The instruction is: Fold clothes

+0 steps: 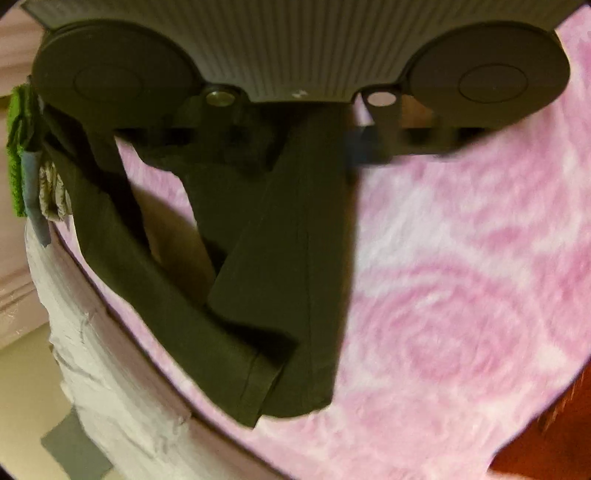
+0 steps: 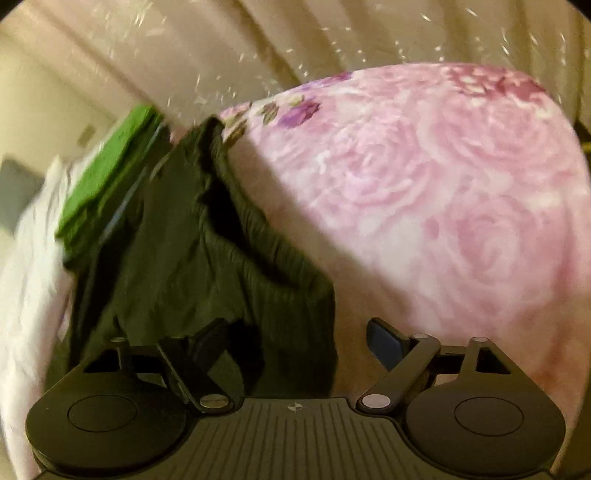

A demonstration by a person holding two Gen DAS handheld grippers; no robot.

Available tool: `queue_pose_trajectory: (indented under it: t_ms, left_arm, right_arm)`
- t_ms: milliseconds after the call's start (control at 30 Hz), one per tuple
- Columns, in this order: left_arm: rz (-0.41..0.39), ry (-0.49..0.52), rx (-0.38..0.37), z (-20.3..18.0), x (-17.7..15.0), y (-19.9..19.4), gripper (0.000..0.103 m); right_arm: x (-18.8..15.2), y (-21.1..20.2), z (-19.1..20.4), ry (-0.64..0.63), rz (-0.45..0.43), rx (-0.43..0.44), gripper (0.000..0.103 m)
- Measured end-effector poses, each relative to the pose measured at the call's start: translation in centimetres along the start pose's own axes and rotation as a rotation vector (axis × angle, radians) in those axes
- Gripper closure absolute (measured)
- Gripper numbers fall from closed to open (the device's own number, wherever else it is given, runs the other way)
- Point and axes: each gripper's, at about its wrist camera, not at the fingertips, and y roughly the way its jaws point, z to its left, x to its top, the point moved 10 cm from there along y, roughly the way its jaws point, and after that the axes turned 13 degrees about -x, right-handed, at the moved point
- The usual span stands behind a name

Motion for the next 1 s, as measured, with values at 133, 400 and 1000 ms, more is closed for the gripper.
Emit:
queue_pose_trajectory:
  t_ms: [133, 400, 1000]
  left_arm:
    - [-0.088, 0.083, 0.016, -1.7, 0.3, -3.5, 0.095]
    - [-0.213, 0.221, 0.122, -5.2, -7.9, -20.6, 0.094]
    - [-0.313, -0.320, 0.250, 7.5, -26.0, -28.6, 0.055]
  right_arm:
    - [3.9, -2.5, -0.1, -0.042, -0.021, 0.067, 0.089]
    - [11.8, -7.5, -0.2, -0.125, -0.064, 0.202, 0.091]
    - [10.4, 0.6, -12.6, -0.072, 0.207, 0.072, 0.034]
